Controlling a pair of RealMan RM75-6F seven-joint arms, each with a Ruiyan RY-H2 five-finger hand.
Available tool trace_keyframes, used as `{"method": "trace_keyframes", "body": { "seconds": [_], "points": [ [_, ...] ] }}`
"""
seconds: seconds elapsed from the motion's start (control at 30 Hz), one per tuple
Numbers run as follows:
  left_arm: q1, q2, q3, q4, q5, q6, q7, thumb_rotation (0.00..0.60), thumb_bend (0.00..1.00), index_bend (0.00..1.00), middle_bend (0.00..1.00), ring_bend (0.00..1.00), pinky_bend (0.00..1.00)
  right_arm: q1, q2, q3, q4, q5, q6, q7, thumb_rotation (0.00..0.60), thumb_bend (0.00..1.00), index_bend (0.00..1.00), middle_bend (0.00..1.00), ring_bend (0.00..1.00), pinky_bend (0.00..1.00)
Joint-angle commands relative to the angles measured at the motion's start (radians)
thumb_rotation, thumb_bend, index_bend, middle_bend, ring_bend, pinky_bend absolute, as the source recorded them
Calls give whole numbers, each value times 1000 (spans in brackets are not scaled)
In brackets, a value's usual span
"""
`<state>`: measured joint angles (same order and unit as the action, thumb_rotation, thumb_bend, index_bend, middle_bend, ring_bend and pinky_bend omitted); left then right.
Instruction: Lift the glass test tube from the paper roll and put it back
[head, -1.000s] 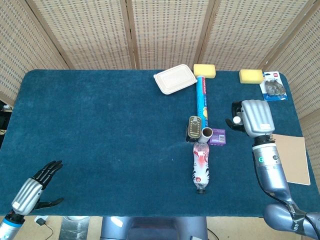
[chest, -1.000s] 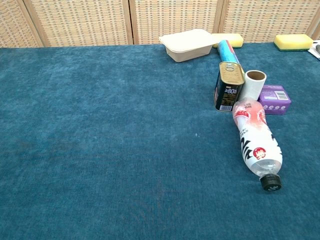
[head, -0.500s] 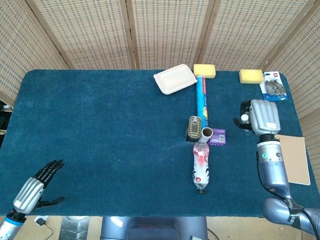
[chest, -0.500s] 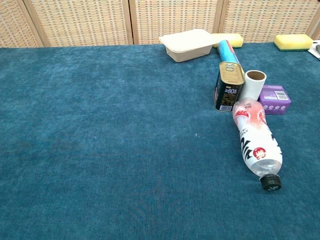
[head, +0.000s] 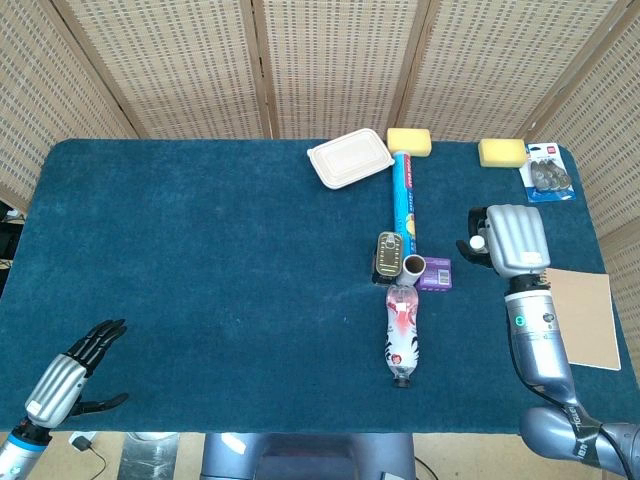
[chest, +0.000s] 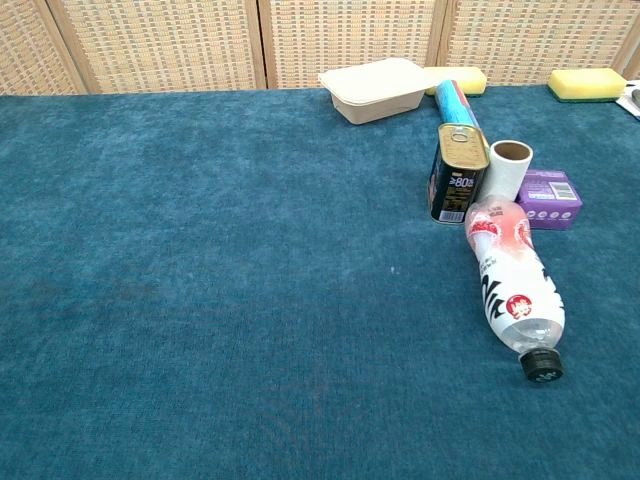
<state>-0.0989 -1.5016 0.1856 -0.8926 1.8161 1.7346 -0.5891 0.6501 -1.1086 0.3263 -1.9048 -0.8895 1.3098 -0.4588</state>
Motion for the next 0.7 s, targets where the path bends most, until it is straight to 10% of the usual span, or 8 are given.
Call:
{"method": "trace_keyframes", "body": {
  "seconds": [0.03, 0.7],
  "points": [
    [10, 3, 8, 1, 2, 6, -5, 600, 61, 1, 51, 41, 213, 14, -51, 58, 12, 85, 50, -24, 600, 303, 833, 967, 972, 830],
    [6, -4, -11, 19, -26, -9, -48, 600, 61, 3, 52, 41, 215, 28, -62, 7, -132, 33, -18, -21, 600, 303, 832, 967, 972, 835]
  ]
}}
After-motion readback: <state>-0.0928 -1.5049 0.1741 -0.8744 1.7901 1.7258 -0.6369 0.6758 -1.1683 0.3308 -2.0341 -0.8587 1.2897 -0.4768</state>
